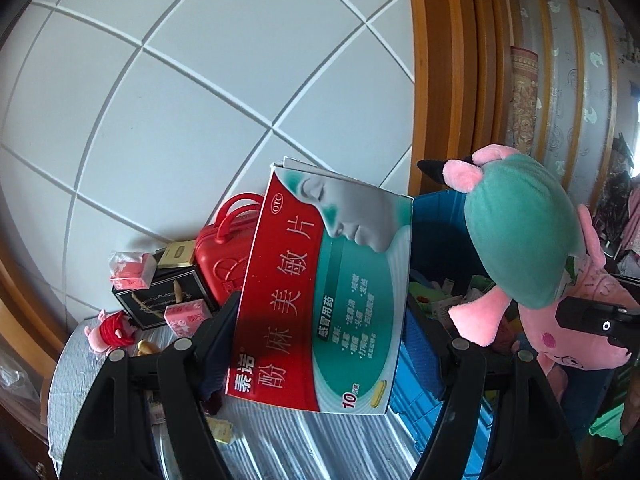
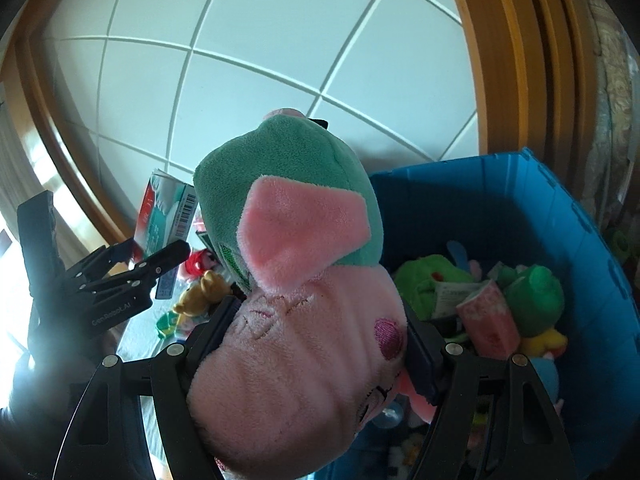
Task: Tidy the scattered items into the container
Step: 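Carry the medicine box with the left tool while the right tool carries the pig to the blue bin, then open the right tool to drop the pig into the bin while the left tool drops the box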
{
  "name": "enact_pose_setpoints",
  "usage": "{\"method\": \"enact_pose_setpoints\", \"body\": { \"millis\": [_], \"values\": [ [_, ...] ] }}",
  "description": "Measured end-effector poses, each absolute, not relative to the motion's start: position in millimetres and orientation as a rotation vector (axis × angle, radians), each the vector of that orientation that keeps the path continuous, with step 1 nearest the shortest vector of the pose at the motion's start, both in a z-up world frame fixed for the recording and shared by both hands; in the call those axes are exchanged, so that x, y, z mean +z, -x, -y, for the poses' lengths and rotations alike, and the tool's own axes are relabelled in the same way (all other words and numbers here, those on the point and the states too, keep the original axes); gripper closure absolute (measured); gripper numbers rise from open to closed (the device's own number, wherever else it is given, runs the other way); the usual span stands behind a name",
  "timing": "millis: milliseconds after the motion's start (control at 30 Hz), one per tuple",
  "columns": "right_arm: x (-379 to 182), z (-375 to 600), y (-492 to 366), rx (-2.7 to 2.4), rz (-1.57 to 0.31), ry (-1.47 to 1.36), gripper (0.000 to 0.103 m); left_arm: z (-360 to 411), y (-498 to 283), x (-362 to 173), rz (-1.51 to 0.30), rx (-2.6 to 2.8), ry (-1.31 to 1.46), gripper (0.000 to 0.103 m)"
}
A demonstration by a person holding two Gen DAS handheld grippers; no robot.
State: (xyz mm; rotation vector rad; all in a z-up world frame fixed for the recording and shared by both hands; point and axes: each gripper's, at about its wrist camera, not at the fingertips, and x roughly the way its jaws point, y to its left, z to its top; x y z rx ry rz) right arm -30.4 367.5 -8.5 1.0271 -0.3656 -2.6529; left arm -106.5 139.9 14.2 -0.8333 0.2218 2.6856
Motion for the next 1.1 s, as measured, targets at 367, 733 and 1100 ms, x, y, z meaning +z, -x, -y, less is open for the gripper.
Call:
{"method": "enact_pose_setpoints", "body": {
  "millis": [367,733,1100],
  "values": [
    [-25,-439,15,-2.775,0.483,-1.07,0.028,-222,122,10,-0.295,2.554,0.822,0.029],
    [-43,-495,-1,-2.894,0.554,-1.118,0.028,-288,131,0,-0.323,2.428,0.823,0.029],
    [-52,-525,-17,-2.956,0.61,-1.158,0.028,-332,131,-7,-0.354,2.35,0.823,0.029]
  ]
}}
